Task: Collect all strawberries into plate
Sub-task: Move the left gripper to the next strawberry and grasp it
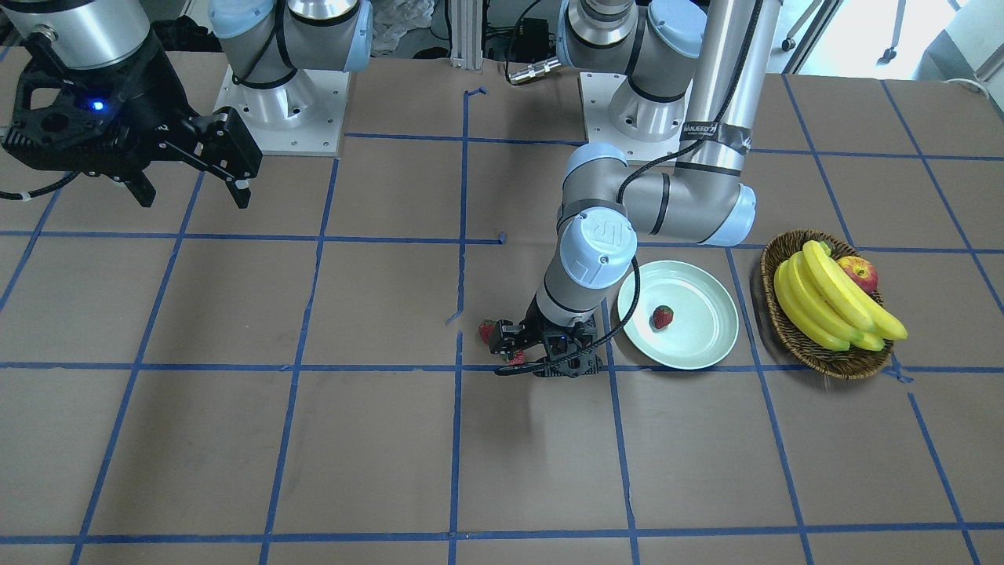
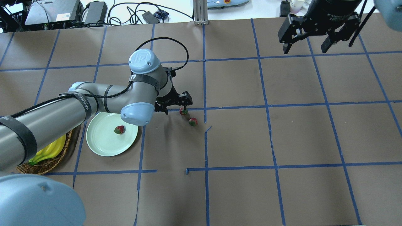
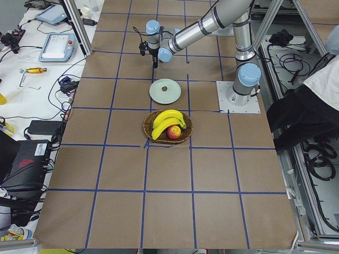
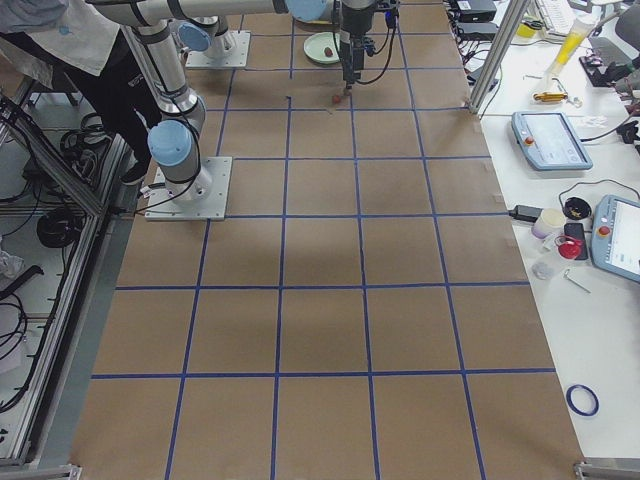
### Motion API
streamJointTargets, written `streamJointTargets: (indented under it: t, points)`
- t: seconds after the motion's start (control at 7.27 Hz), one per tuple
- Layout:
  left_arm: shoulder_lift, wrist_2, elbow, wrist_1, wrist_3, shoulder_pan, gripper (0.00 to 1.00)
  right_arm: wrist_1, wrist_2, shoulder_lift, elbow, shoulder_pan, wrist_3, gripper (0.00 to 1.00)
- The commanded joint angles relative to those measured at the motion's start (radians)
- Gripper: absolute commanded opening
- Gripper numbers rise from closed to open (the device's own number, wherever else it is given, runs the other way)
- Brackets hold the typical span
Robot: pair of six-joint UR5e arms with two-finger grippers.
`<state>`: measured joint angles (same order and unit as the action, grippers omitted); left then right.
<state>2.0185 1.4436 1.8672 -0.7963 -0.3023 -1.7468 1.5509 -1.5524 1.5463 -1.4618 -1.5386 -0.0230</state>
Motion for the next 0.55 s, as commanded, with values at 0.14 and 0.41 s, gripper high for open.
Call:
streamJointTargets:
  t: [0.14, 0.41]
  points:
    - [0.044, 0.000, -0.054, 0.002, -0.053, -0.033, 0.79, 0.000, 0.000, 0.000, 0.000, 0.000, 0.000, 1.00]
    - [0.054, 0.000, -0.054, 0.000, -0.052, -0.039, 0.58, 0.000, -0.002, 0.000, 0.000, 0.000, -0.002, 1.00]
